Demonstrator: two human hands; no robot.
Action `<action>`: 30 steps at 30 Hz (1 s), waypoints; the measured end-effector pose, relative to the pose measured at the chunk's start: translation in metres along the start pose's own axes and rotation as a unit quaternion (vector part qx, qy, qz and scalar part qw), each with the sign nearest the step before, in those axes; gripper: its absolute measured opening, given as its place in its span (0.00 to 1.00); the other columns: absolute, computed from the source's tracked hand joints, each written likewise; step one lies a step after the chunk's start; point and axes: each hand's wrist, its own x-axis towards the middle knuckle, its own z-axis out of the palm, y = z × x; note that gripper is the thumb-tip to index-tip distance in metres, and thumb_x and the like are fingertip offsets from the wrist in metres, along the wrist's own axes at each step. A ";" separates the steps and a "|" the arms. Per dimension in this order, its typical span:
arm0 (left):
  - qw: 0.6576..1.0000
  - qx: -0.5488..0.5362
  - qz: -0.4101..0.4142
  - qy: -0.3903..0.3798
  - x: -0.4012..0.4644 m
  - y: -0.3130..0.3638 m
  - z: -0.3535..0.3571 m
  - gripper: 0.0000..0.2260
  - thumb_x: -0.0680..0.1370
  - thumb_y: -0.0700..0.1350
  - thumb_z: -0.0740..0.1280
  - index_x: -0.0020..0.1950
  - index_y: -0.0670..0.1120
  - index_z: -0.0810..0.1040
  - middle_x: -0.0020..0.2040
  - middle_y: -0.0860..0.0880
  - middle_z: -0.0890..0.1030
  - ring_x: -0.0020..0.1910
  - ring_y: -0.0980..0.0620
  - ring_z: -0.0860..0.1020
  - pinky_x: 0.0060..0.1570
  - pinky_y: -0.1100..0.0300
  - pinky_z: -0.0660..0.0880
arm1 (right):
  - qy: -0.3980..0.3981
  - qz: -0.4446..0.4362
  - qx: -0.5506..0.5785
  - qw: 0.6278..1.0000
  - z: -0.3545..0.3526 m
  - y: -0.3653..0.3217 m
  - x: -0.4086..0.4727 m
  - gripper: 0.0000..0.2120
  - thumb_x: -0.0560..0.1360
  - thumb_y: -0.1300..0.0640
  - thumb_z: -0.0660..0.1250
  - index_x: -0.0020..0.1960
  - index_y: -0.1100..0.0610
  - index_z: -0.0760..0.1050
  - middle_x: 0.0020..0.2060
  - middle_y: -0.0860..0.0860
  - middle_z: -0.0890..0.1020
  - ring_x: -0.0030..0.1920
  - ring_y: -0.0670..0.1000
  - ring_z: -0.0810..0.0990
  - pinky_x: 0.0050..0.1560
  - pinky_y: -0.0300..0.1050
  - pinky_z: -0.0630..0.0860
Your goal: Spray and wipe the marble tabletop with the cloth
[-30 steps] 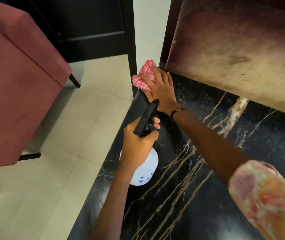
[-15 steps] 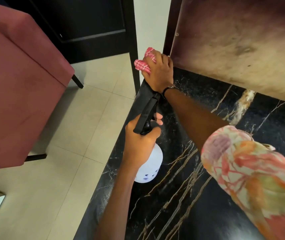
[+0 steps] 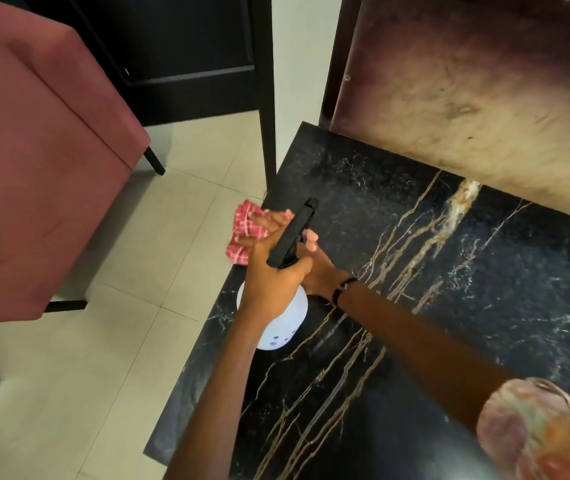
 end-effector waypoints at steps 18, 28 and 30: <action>0.994 -0.023 -0.058 0.087 -0.146 -0.064 -0.097 0.14 0.70 0.26 0.62 0.45 0.41 0.80 0.35 0.54 0.82 0.18 0.55 0.63 0.20 0.68 0.62 | 0.118 -0.002 -0.206 0.971 0.101 -0.035 -0.022 0.26 0.78 0.46 0.59 0.75 0.44 0.58 0.75 0.59 0.59 0.74 0.65 0.59 0.72 0.67 0.52; 0.996 -0.016 -0.051 0.071 -0.211 -0.098 -0.129 0.16 0.72 0.25 0.61 0.45 0.44 0.81 0.33 0.53 0.82 0.20 0.55 0.64 0.21 0.65 0.65 | 0.122 0.043 -0.206 0.970 0.119 0.002 -0.158 0.25 0.78 0.41 0.52 0.74 0.45 0.60 0.74 0.57 0.63 0.72 0.62 0.63 0.73 0.62 0.56; 0.995 -0.014 -0.051 0.079 -0.227 -0.103 -0.138 0.16 0.72 0.25 0.61 0.43 0.44 0.81 0.32 0.46 0.79 0.20 0.55 0.64 0.21 0.64 0.65 | 0.160 0.134 -0.176 0.962 0.118 -0.005 -0.148 0.26 0.78 0.40 0.50 0.74 0.46 0.61 0.74 0.58 0.64 0.71 0.64 0.64 0.71 0.63 0.59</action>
